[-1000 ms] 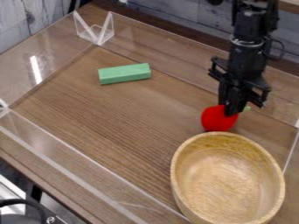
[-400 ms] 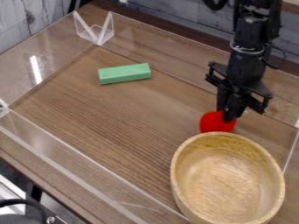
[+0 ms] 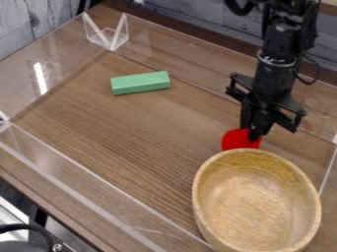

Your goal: Move the red object to the right side of the table

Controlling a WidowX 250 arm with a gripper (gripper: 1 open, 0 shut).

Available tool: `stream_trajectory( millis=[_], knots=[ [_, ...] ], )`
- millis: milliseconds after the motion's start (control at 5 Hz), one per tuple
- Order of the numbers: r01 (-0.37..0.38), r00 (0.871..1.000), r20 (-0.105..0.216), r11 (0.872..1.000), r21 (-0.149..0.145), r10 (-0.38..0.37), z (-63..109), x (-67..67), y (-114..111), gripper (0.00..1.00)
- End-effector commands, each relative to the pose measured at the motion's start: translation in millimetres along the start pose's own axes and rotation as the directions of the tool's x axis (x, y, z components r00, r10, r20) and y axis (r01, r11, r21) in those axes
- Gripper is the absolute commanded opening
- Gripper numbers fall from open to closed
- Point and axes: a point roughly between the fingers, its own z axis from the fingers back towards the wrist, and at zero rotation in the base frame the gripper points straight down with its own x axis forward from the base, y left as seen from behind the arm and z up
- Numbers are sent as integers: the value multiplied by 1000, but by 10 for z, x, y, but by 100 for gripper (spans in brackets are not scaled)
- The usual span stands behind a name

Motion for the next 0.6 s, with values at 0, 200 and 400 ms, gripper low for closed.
stream_trajectory(
  millis=[0,200,400],
  knots=[
    [-36,994,103,999,14,35,250,110,-44,0],
    [-64,989,133,998,17,61,244,124,-51,0],
    [-91,983,163,996,18,87,249,113,-65,0]
  ],
)
